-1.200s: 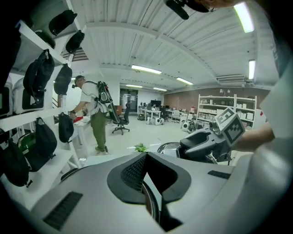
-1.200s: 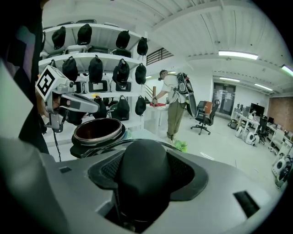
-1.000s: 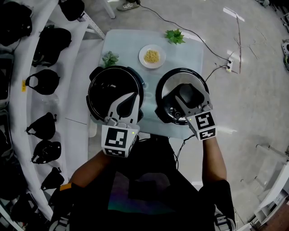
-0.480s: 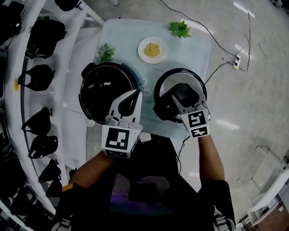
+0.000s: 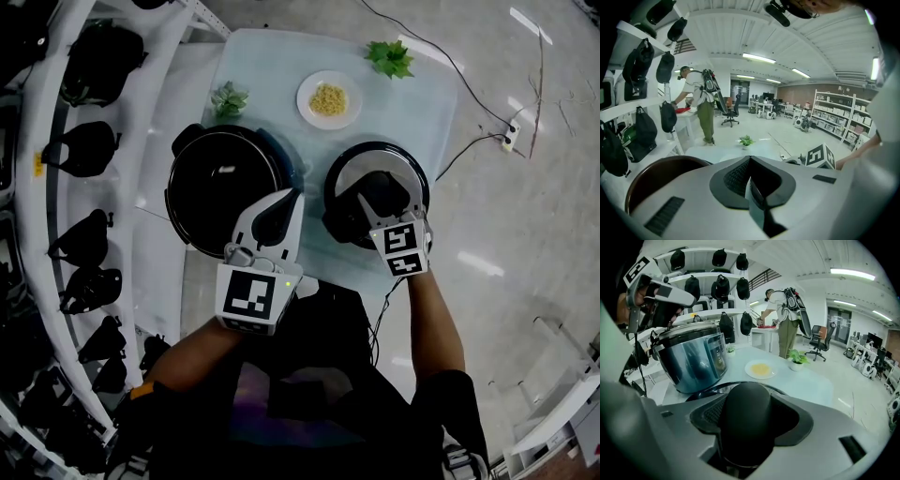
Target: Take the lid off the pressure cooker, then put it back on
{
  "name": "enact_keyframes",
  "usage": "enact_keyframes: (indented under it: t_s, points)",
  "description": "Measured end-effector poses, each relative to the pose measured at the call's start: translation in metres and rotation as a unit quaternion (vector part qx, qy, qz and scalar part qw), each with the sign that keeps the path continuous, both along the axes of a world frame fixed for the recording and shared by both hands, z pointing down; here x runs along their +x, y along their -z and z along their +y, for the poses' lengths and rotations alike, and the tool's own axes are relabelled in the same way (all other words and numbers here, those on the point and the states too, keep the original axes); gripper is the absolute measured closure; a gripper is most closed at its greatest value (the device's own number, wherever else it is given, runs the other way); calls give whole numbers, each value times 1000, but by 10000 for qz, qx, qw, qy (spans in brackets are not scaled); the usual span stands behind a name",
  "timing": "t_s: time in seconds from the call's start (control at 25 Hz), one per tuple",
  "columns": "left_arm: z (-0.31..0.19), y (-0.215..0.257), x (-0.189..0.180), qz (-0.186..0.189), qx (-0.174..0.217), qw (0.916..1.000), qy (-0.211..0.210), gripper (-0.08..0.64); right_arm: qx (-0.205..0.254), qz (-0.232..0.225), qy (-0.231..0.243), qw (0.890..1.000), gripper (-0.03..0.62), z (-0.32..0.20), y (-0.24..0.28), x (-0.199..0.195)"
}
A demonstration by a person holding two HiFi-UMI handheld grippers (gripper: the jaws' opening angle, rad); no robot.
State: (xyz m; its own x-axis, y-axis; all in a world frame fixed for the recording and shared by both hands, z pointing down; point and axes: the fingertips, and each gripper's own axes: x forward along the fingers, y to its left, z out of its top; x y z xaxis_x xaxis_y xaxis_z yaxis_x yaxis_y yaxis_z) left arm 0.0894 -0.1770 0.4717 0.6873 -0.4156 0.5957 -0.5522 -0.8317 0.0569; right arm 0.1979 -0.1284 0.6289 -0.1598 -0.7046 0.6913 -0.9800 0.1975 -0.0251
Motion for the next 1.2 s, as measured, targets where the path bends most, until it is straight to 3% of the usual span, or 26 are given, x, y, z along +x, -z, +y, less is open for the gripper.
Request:
enact_keyframes:
  t_s: [0.88, 1.2]
  points:
    - [17, 17, 3, 31, 219, 9996, 163, 554, -187, 210, 3, 9996, 298, 9, -25, -6]
    - [27, 42, -20, 327, 542, 9976, 273, 554, 375, 1, -502, 9980, 298, 13, 34, -9]
